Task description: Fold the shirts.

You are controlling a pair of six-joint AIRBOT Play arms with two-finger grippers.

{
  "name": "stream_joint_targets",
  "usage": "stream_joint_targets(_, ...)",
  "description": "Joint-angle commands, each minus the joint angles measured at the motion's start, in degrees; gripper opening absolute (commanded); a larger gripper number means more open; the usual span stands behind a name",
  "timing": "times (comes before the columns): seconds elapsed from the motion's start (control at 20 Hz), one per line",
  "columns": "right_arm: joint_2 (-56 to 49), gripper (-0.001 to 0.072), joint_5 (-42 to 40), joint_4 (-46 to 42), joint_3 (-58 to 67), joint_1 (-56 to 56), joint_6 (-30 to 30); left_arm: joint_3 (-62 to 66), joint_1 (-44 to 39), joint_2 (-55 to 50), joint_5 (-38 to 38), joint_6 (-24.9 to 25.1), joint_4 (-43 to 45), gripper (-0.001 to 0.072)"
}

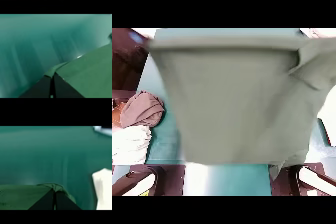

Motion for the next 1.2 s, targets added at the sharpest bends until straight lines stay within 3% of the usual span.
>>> stream_joint_targets(0.0, -8.6, 0.0013, -1.4, -0.9, -7.5, 1.1, 0.5, -8.7, 0.1, -10.0, 3.0, 5.6, 0.7, 0.0020)
stream_joint_targets(0.2, -15.1, 0.0013, -17.0, -1.7, -13.9, 5.1, 0.4, -8.7, 0.0, -20.2, 15.6, 9.3, 0.2, 0.0020)
stream_joint_targets(0.45, -19.3, 0.0013, -39.5, -1.7, -19.1, 10.7, 0.4, -8.7, -0.1, -23.4, 34.7, 11.7, -2.8, 0.0020)
stream_joint_targets(0.65, -21.2, 0.0013, -49.8, -1.8, -19.8, 14.1, 0.4, -8.7, -0.1, -24.2, 40.4, 14.7, -2.7, 0.0021)
stream_joint_targets(0.85, -22.3, 0.0014, -46.9, -3.5, -19.8, 14.9, 0.4, -8.7, -0.1, -24.7, 35.5, 15.7, 1.1, 0.0020)
stream_joint_targets(1.15, -22.3, 0.0013, -28.5, -10.9, -20.4, 14.9, 0.0, -9.2, -0.1, -24.7, 19.2, 16.1, 8.9, 0.0021)
